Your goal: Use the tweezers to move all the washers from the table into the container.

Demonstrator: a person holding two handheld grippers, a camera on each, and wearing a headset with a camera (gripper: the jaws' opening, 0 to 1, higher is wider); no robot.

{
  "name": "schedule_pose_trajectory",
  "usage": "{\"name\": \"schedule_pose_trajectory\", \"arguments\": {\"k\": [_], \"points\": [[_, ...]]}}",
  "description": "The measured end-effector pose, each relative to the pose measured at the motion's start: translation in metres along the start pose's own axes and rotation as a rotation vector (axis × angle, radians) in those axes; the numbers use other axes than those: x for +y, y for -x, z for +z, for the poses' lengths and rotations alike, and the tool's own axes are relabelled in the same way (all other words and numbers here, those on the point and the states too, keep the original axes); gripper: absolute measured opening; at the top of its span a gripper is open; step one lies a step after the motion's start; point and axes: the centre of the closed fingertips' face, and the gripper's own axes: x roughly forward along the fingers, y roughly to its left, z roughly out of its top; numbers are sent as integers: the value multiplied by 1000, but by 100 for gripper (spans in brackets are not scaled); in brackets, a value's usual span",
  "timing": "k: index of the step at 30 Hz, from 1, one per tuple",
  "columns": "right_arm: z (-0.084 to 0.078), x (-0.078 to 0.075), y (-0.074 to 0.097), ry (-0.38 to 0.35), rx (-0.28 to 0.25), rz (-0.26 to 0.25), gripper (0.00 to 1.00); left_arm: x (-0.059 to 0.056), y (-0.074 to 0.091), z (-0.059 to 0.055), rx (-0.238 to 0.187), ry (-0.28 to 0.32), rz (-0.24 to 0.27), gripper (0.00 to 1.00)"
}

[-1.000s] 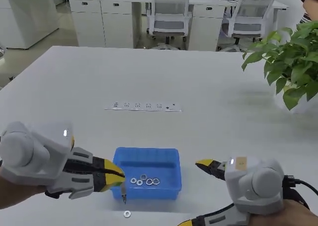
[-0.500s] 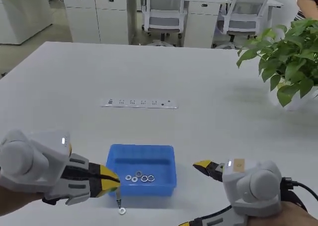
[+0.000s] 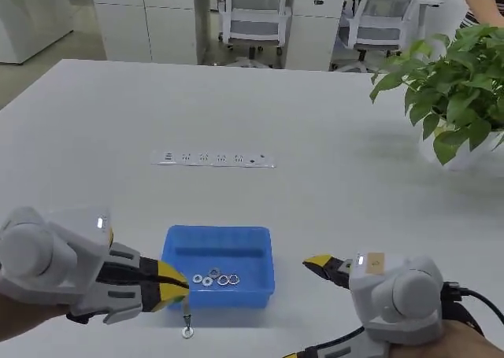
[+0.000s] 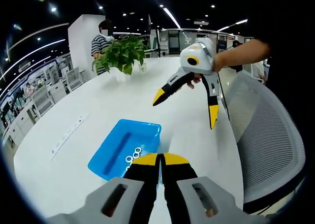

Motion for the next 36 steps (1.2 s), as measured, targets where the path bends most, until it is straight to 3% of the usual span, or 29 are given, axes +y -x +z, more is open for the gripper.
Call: {"name": "schedule_pose_trajectory", "arguments": {"k": [8, 22, 30, 36], "points": [[-2, 1, 0, 0, 6, 4, 99, -1, -2, -7, 13, -1, -8, 5], [-1, 5, -5, 19, 10, 22, 97, 2, -1, -8, 12, -12, -3, 5], [13, 18, -15, 68, -35, 68, 84, 4, 1, -11, 15, -4, -28, 5], [17, 29, -29, 90, -40, 123, 75, 4, 0, -12, 25, -18, -62, 5]]}}
